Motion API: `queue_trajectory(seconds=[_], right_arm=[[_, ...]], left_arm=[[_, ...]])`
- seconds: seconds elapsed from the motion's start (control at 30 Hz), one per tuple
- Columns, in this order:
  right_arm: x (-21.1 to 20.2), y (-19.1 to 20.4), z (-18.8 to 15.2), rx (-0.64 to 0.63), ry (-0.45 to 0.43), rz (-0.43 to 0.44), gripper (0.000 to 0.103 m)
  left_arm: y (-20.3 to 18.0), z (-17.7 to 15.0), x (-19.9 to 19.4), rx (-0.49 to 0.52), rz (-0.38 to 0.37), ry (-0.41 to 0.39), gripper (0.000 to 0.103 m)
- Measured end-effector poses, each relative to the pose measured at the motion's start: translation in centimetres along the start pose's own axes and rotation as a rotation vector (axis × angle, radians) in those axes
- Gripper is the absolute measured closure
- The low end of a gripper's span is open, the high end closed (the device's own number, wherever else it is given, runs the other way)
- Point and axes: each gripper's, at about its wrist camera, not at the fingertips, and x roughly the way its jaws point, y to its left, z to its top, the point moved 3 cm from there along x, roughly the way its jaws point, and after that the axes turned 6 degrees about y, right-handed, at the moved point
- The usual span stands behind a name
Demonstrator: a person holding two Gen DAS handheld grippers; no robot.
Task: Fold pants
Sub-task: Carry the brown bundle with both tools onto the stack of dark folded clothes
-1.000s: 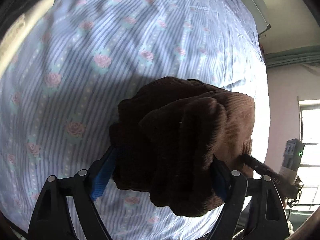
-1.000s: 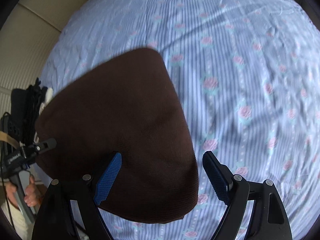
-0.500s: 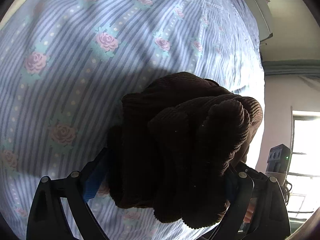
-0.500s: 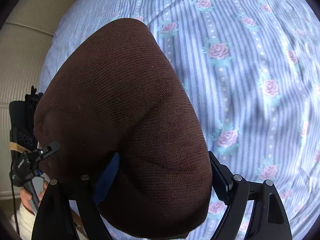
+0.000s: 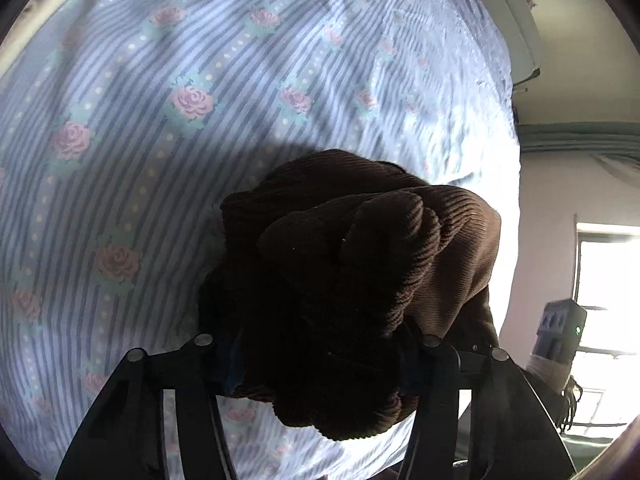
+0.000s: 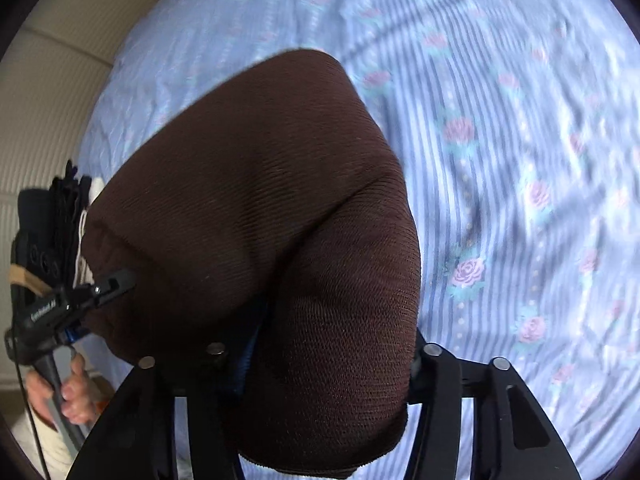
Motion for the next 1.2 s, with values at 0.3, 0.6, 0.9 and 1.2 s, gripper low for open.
queue_trajectory(seconds=[0.3,0.6,0.9,1.2], right_arm=[[-7.8,3.2,-3.8,-0.065,-0.13,0.037,0.054],[-16.6,6.6,-9.1,-0.166,-0.296,0.063,0.054],[-23.3,10.8,-15.0,-0.275,-0.431,0.116,0.054],[-25.1,16.7,-19.4,-0.335,-0.482,0.154,0.054]], left_arm=[[-4.5,-3.2,-5.9,0.137,0.007,-0.085,0.052],[-8.0,-10.5,-15.2,0.233,-0.016,-0.281,0.052],[-9.2,-18.0,-23.1,0.254,0.006,-0.458,0.052],[-5.3,-22.5,-30.7,0.272,-0.014,-0.566,0.052]])
